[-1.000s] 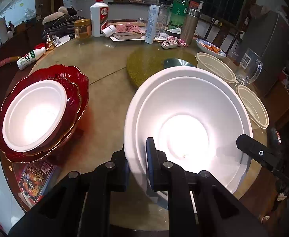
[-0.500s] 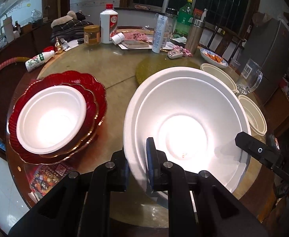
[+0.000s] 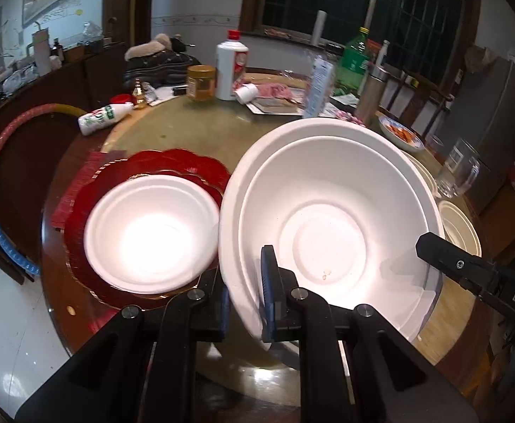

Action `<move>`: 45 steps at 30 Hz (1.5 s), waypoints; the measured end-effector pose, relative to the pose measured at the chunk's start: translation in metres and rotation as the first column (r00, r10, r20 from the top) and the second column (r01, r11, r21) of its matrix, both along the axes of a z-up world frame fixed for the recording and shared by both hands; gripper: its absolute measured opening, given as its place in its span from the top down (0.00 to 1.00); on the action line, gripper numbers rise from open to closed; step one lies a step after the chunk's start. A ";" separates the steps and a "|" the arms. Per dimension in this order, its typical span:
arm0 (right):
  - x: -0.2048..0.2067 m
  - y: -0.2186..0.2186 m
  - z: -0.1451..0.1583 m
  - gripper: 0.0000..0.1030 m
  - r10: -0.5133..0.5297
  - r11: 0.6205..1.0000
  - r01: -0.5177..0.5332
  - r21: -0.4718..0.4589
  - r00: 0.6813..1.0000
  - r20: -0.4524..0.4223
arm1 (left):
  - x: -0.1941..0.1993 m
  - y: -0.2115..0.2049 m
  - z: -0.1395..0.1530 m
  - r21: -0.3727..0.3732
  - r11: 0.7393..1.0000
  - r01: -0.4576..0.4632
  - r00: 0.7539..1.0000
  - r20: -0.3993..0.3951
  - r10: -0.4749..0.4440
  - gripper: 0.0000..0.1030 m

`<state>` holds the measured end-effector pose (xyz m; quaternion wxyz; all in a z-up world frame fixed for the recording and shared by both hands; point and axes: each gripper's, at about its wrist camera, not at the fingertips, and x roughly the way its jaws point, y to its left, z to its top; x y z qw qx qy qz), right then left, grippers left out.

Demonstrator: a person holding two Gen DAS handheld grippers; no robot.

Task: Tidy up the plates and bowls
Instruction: 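Lift the white bowl and carry it to the red bowl stack, then lower the white bowl into the stack and open the fingers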

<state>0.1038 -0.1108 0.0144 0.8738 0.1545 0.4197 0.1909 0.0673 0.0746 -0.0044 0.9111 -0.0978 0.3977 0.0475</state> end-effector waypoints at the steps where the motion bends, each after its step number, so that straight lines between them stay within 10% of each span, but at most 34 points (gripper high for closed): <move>1: 0.002 0.005 0.000 0.93 0.007 1.000 -0.007 -0.001 1.000 0.000 | 0.000 0.003 0.000 0.000 1.000 -0.007 1.000 -0.001 0.007 0.88; 45: 0.045 0.143 -0.015 0.93 0.194 0.981 -0.194 -0.004 0.980 -0.033 | 0.008 0.118 -0.016 0.015 0.970 -0.242 0.969 -0.044 0.242 0.87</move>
